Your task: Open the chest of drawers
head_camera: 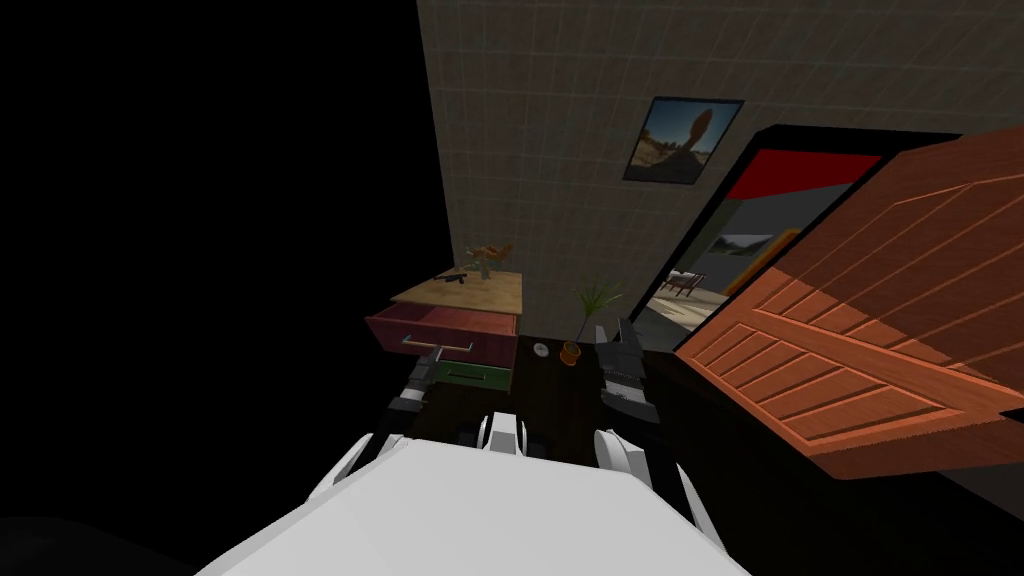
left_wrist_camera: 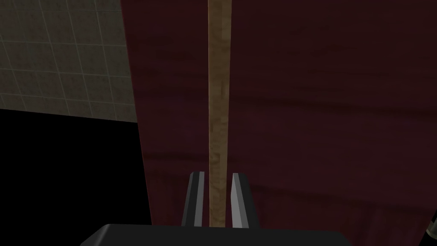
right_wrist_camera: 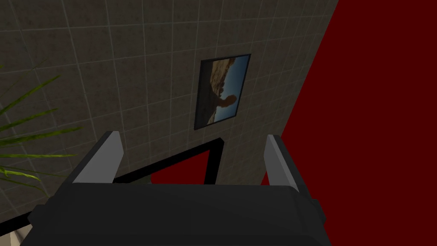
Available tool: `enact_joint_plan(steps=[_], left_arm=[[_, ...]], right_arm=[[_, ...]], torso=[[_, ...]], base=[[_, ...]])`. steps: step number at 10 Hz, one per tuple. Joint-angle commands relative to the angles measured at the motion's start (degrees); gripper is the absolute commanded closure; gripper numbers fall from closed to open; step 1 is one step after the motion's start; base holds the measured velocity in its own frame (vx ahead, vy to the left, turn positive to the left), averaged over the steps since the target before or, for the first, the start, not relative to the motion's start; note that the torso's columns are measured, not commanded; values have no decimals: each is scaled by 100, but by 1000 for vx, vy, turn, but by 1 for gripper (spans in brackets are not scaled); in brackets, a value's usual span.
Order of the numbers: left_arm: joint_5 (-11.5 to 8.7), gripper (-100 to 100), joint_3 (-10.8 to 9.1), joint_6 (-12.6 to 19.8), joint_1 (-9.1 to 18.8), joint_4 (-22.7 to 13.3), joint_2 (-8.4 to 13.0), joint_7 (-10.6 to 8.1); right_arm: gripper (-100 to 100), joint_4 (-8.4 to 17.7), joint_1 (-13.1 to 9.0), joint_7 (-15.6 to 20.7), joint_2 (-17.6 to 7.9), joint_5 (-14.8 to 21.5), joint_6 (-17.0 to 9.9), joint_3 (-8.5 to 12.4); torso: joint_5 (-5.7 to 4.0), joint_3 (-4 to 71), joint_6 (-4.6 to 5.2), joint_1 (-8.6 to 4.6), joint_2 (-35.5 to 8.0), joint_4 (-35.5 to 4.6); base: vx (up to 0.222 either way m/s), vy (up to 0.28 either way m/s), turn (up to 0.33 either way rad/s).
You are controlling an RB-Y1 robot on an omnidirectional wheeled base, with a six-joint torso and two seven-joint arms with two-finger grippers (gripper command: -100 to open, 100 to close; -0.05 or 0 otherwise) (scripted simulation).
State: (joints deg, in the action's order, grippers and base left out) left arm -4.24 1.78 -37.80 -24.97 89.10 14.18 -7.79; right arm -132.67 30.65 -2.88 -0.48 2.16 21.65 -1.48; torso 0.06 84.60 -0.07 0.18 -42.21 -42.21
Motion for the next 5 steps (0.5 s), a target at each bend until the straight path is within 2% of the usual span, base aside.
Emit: enact_joint_plan(steps=[1,2,3,4,5], left_arm=[[467,100,-77,-44,-243,153,-117,-290],[643,100,-135,-83,-450,311,-225,-524],[822,100,-135,-83,-450,311,-225,-537],[995,100,-193,-122,-657,469,-332,-780],[1171,100,-193,-122,-657,469,-332,-785]], right_arm=[[0,0,0,0,0,0,0,0],[0,0,0,0,0,0,0,0],[0,0,0,0,0,0,0,0],[0,0,0,0,0,0,0,0],[0,0,0,0,0,0,0,0]], torso=[[0,0,-5,1,0,0],[1,0,2,-1,0,1],[-3,0,-7,-2,-2,-2],[-2,-2,0,-2,-4,-3],[-5,-1,-8,-1,-5,-5]], base=[[28,5,64],[31,1,97],[24,0,57],[30,1,89],[26,0,59]])
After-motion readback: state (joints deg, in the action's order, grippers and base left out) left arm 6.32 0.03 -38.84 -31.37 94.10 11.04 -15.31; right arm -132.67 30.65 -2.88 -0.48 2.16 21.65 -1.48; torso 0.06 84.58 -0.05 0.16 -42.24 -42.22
